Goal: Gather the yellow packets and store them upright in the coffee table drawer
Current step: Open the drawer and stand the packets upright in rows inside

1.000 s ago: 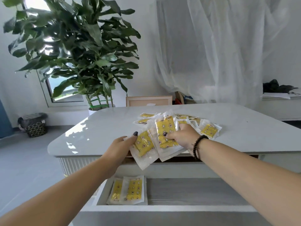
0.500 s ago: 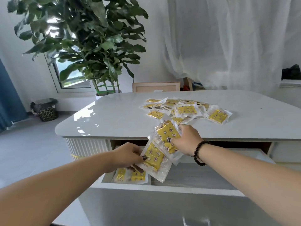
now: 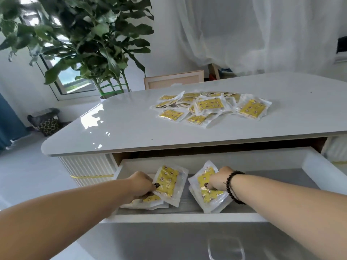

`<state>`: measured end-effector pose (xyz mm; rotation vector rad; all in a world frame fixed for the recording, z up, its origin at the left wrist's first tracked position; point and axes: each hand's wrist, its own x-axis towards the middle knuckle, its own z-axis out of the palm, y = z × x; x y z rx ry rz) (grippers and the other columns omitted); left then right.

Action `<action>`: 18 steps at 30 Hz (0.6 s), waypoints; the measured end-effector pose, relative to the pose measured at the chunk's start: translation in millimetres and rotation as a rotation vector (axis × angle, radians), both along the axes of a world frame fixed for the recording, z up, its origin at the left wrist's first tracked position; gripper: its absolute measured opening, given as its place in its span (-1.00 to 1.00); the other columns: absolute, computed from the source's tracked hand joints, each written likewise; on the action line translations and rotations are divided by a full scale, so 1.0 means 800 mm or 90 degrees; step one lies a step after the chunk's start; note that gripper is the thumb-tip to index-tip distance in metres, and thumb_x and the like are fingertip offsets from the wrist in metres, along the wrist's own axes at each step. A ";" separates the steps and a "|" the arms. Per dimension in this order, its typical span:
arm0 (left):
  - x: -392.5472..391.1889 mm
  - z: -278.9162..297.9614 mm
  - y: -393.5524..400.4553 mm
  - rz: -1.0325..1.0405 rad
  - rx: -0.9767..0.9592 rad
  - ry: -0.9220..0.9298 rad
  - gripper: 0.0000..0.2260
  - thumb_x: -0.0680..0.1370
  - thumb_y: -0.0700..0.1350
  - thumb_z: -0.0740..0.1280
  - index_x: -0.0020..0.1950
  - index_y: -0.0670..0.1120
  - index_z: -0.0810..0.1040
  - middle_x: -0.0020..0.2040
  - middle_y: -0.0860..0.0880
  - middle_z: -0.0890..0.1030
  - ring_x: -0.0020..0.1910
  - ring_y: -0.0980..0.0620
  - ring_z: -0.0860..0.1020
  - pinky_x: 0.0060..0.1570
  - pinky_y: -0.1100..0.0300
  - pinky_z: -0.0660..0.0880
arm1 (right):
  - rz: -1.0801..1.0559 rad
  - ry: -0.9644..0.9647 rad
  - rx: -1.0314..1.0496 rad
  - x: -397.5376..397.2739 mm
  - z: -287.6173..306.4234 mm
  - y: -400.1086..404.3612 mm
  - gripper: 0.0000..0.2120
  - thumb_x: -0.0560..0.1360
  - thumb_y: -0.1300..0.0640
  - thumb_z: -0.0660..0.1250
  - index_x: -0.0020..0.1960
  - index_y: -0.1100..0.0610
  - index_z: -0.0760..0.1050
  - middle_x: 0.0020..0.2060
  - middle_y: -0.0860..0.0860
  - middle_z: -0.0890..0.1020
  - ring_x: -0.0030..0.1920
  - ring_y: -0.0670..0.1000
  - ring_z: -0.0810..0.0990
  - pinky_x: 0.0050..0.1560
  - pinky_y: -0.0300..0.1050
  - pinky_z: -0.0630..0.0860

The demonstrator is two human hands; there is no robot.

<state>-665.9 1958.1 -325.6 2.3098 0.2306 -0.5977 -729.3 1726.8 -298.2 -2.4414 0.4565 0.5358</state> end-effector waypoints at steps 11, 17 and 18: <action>0.004 -0.026 -0.028 0.116 -0.108 0.118 -0.94 0.55 -0.41 0.24 -0.06 -0.29 0.43 -0.27 -0.18 0.56 -0.41 -0.03 0.55 -0.50 0.25 0.55 | -0.035 0.013 -0.047 0.037 -0.035 -0.010 -0.77 0.60 0.19 0.14 -0.23 0.20 0.34 -0.33 -0.02 0.35 -0.44 -0.09 0.27 -0.50 -0.31 0.20; -0.001 -0.023 -0.030 0.131 -0.164 0.148 -0.89 0.59 -0.39 0.17 -0.04 -0.28 0.46 -0.13 -0.21 0.60 -0.30 -0.05 0.58 -0.41 0.22 0.59 | -0.019 -0.001 -0.064 0.045 -0.034 -0.009 -0.59 0.60 0.26 0.08 -0.38 0.11 0.04 -0.39 0.01 0.20 -0.44 -0.07 0.20 -0.51 -0.30 0.15; -0.001 -0.023 -0.030 0.130 -0.163 0.149 -0.89 0.59 -0.39 0.16 -0.03 -0.28 0.47 -0.10 -0.22 0.60 -0.27 -0.06 0.59 -0.38 0.21 0.60 | -0.014 0.009 -0.067 0.047 -0.036 -0.007 -0.57 0.59 0.28 0.09 -0.38 0.10 0.00 -0.40 0.02 0.19 -0.44 -0.06 0.18 -0.50 -0.29 0.15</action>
